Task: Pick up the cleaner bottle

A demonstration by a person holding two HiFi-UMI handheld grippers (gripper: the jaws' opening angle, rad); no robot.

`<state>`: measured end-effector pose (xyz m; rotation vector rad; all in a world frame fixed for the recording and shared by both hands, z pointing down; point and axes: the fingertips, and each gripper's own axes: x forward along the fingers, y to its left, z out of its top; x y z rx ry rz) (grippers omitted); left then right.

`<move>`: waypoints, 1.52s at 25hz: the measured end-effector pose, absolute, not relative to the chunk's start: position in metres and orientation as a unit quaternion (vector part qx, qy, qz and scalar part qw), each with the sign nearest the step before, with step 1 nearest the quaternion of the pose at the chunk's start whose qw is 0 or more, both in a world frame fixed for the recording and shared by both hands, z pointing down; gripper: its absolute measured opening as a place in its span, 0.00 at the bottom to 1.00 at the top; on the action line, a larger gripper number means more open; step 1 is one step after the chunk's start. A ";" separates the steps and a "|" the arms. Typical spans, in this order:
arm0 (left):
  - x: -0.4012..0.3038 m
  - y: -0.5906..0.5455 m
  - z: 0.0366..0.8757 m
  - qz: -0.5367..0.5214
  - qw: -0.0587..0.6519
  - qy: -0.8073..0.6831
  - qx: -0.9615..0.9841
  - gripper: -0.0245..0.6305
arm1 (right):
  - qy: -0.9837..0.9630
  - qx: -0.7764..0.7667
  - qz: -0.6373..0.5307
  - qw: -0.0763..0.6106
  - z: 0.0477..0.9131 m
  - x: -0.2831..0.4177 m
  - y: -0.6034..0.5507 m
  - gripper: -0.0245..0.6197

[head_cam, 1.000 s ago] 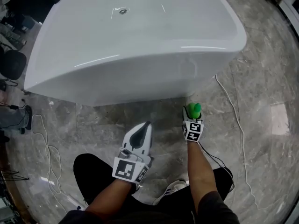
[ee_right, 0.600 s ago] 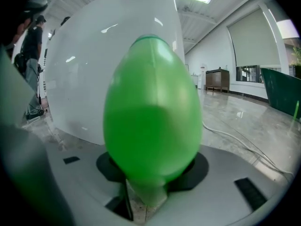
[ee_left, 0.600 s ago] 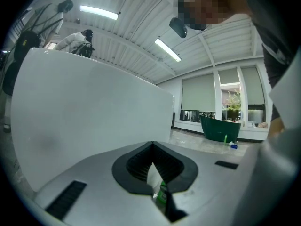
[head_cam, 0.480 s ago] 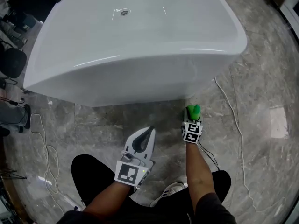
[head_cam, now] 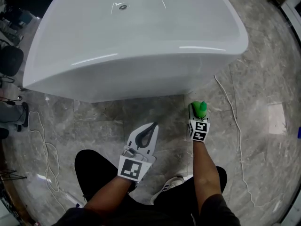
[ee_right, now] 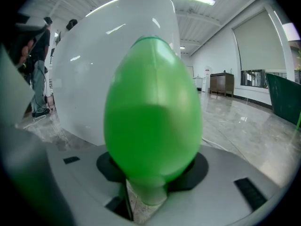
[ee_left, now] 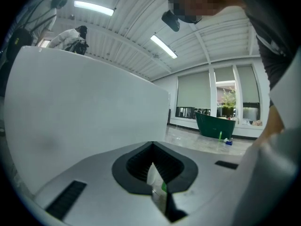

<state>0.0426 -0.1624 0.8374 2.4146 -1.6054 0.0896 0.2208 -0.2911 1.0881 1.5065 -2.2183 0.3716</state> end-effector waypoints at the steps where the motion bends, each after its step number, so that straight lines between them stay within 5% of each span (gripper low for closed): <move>1: 0.042 -0.162 0.835 0.030 0.129 -0.549 0.825 0.04 | -0.799 0.543 0.134 0.221 1.083 0.224 -0.291 0.34; 11: 0.028 -0.154 0.780 0.066 0.177 -0.536 0.823 0.04 | -0.799 0.536 0.139 0.235 0.972 0.229 -0.276 0.34; 27: -0.051 -0.128 0.496 0.086 0.207 -0.598 0.769 0.04 | -0.811 0.541 0.112 0.192 0.556 0.152 -0.197 0.34; 38: -0.104 -0.136 0.347 0.055 0.177 -0.594 0.783 0.04 | -0.827 0.531 0.096 0.161 0.357 0.075 -0.166 0.34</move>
